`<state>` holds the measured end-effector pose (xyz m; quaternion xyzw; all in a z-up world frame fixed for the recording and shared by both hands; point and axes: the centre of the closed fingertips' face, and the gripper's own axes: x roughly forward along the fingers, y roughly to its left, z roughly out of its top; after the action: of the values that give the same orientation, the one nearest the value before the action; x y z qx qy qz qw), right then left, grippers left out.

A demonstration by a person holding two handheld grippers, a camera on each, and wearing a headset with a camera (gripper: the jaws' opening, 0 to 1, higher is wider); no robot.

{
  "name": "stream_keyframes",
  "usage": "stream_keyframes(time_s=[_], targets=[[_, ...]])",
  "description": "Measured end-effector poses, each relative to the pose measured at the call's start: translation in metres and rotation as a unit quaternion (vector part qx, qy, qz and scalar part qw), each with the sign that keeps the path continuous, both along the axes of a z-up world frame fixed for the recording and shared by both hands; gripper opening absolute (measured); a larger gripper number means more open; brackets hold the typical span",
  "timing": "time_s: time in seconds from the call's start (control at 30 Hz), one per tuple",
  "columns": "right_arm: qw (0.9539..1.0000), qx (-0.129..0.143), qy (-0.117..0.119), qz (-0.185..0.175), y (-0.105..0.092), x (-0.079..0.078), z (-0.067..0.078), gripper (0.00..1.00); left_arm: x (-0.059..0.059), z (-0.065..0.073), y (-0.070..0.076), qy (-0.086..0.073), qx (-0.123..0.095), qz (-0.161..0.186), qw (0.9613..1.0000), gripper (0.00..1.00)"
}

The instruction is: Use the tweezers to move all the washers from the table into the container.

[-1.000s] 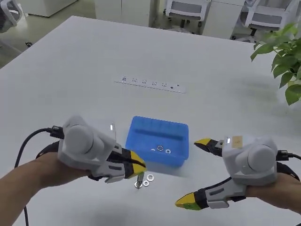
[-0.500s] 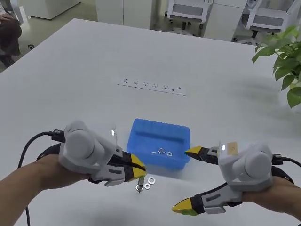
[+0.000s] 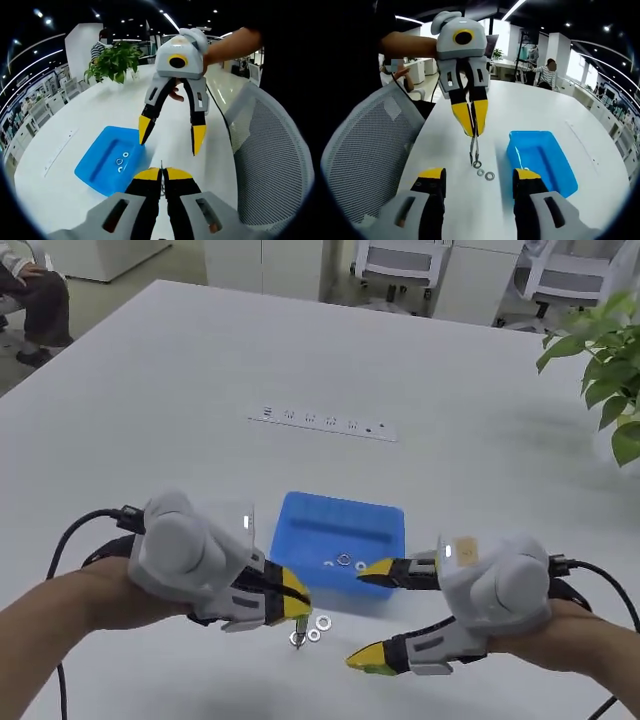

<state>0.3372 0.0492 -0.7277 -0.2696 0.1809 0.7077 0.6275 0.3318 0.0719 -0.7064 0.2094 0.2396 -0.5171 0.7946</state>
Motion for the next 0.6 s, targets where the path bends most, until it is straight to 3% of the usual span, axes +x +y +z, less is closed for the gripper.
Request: stream_keyframes(time_s=[0.6], targets=[[0.9981, -0.016, -0.006, 0.059, 0.027, -0.010, -0.012, 0.31, -0.003, 0.000, 0.002, 0.000, 0.010, -0.021, 0.9997, 0.06]])
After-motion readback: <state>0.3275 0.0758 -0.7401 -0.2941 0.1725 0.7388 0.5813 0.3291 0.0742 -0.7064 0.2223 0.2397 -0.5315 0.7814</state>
